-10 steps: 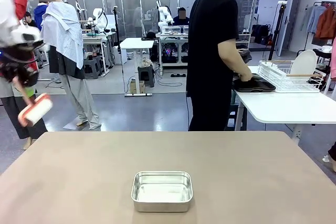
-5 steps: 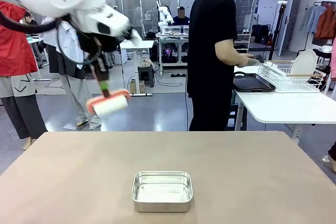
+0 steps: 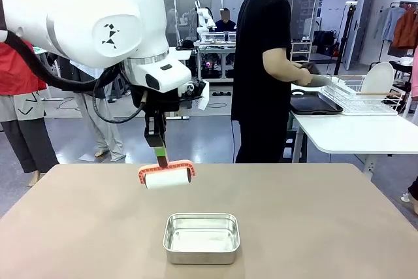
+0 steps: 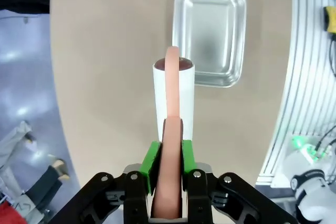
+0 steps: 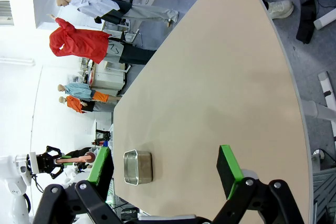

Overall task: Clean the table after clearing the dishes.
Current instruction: Place the Lint Roller back on top of the Airtight Container.

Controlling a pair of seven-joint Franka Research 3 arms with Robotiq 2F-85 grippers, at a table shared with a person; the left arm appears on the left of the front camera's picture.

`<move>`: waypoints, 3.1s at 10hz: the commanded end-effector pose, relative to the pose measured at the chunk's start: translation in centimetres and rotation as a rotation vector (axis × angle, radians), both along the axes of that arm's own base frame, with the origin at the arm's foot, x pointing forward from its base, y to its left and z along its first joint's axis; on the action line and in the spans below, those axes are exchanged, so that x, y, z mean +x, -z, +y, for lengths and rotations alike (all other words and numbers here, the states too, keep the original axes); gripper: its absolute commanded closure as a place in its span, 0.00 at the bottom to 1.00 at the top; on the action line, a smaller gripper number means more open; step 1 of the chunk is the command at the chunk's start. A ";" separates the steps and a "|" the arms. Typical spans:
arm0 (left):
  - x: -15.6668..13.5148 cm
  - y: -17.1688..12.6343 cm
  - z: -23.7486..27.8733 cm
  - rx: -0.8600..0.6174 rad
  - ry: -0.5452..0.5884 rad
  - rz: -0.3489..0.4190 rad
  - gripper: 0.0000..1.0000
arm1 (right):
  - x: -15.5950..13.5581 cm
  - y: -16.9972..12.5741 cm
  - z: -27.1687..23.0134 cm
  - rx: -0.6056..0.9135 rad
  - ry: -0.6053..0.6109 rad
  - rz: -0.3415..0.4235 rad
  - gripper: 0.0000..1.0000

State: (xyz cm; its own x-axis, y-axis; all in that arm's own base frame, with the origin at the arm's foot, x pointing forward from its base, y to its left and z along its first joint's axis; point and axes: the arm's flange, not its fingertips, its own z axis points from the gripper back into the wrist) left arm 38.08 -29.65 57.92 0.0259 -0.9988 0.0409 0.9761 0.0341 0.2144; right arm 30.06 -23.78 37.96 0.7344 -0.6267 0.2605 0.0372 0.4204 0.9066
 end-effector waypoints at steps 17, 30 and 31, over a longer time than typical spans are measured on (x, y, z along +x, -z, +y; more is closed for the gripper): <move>2.3 11.1 -11.0 0.091 0.183 0.275 0.78 | 0.0 -0.2 0.1 0.010 0.005 -0.011 0.00; 8.4 19.2 -12.5 0.174 0.034 0.298 0.78 | 0.0 -0.2 0.1 0.010 0.005 -0.011 0.00; 8.5 19.9 -12.4 0.173 0.043 0.307 0.78 | 0.0 -0.2 0.1 0.010 0.005 -0.011 0.00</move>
